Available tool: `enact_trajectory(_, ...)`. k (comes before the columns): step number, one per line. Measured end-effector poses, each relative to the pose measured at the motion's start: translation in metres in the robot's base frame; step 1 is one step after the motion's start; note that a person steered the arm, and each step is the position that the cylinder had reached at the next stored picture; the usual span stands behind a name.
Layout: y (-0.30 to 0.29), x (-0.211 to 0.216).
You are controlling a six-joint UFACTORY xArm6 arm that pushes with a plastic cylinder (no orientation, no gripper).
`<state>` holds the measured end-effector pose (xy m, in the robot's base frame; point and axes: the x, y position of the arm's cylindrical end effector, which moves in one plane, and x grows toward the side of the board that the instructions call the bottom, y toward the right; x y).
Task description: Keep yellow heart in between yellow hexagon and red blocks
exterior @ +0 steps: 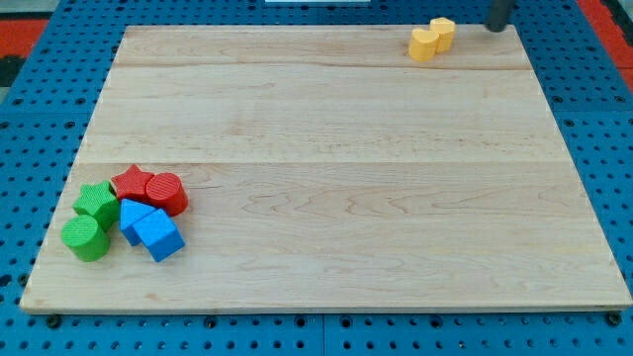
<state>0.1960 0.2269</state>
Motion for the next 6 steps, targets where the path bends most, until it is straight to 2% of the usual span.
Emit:
enact_trajectory(1,-0.058,0.0)
enact_trajectory(2,-0.077,0.013)
enact_trajectory(5,-0.121,0.137)
enact_trajectory(6,-0.18,0.165)
